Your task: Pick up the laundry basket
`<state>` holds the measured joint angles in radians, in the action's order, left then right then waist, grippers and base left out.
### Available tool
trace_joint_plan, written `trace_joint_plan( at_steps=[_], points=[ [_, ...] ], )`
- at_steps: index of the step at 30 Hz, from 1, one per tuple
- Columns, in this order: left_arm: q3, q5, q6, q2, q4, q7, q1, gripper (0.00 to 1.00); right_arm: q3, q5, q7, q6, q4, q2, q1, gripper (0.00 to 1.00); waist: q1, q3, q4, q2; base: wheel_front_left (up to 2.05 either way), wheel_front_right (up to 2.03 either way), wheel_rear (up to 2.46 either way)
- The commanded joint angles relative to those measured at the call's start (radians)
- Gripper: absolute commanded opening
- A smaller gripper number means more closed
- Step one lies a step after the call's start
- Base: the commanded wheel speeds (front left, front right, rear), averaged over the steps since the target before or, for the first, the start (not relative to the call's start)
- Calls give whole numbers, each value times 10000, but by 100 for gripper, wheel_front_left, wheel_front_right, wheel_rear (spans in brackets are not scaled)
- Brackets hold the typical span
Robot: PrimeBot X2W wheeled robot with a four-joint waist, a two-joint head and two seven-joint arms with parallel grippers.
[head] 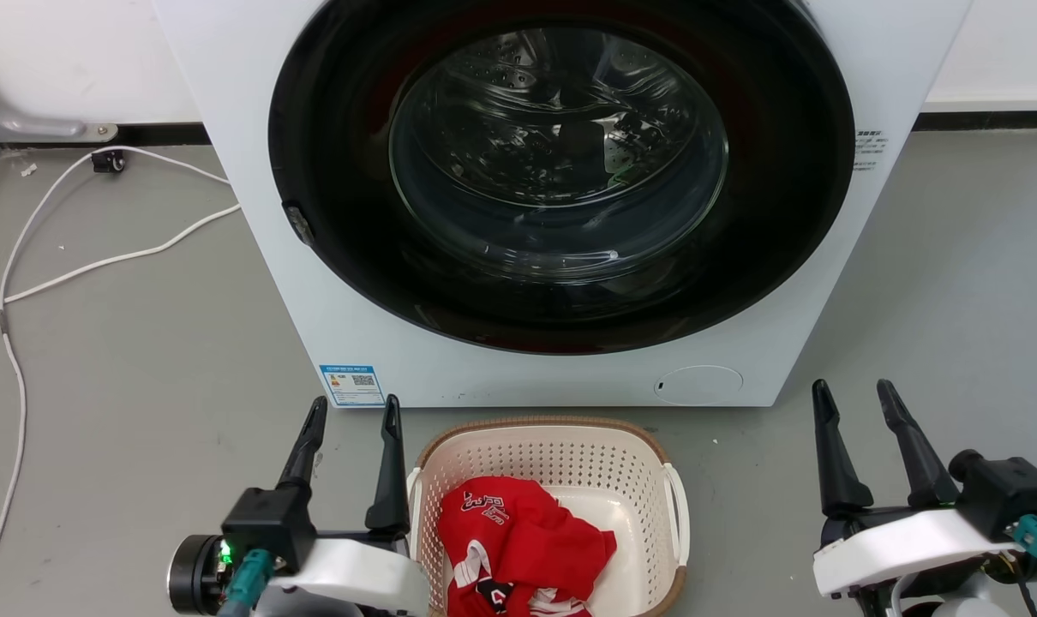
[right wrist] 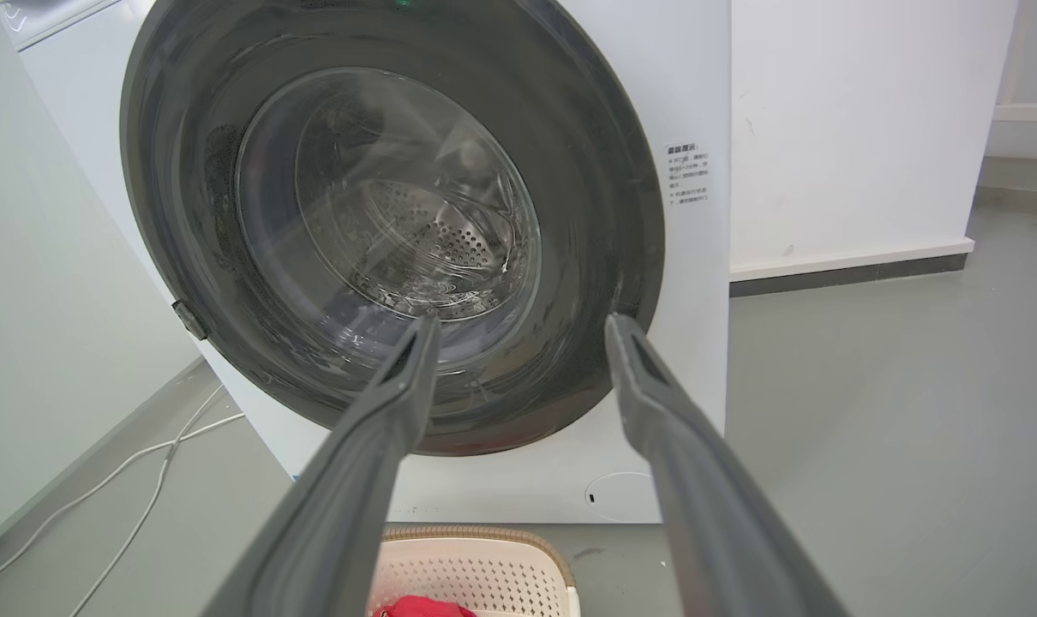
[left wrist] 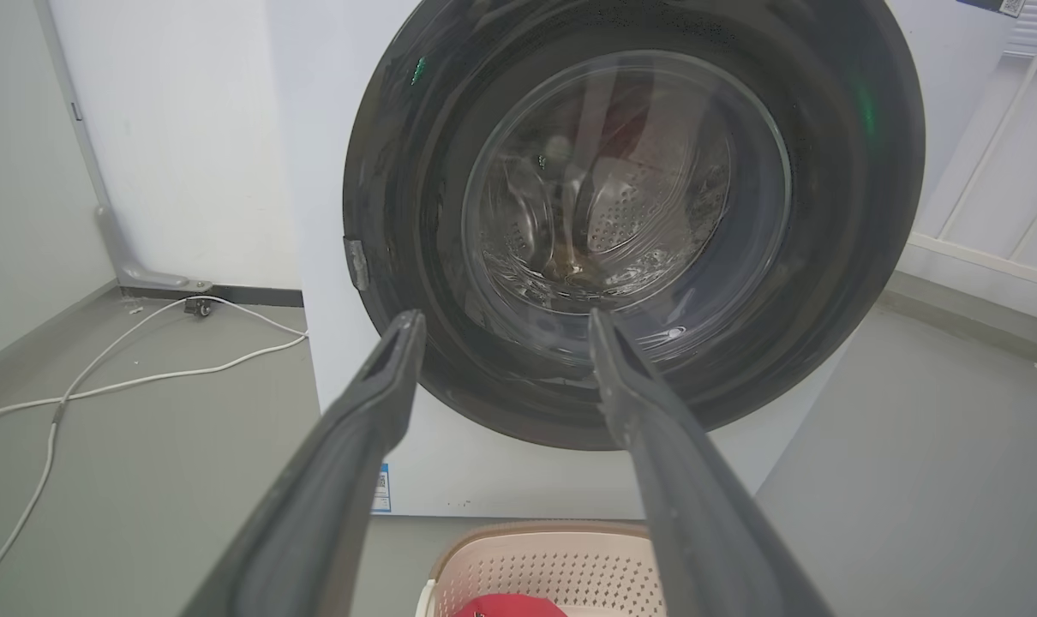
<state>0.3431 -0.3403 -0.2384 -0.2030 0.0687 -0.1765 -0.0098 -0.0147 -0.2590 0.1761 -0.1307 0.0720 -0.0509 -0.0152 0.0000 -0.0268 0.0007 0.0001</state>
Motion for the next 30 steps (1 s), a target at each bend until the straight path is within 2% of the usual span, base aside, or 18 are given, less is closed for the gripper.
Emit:
trace_joint_plan(
  at_steps=[1, 9, 15, 21, 27, 30],
  points=[
    [121, 248, -95, -100, 62, -84, -214, 100, -42, 271, 98, 0, -31, -5, 10, 100, 0, 1, 7, -1, 0, 0, 0],
    [875, 1022, -710, -445, 4, -291, -254, 100, -180, 1254, 295, 1, 93, -1, 66, 100, 0, 18, 34, -1, 0, 0, 0],
    [896, 1001, -724, -359, -95, -414, -31, 100, -172, 1710, 418, 1, 65, 1, 123, 100, 0, 40, 29, -1, 0, 0, 0],
    [245, 909, -300, 87, -128, -529, 282, 100, -120, 1653, 550, 1, 186, 4, 179, 100, 0, 51, 27, -1, 0, 0, 0],
    [-412, 1154, 589, 566, -338, -654, 566, 100, 3, 1493, 649, 1, 412, 5, 186, 100, 0, 38, 29, -1, 0, 0, 0],
    [-465, 1650, 1090, 650, -535, -698, 629, 100, -8, 1611, 708, 1, 502, 8, 154, 100, 0, 35, 29, -1, 0, 0, 0]
  ],
)
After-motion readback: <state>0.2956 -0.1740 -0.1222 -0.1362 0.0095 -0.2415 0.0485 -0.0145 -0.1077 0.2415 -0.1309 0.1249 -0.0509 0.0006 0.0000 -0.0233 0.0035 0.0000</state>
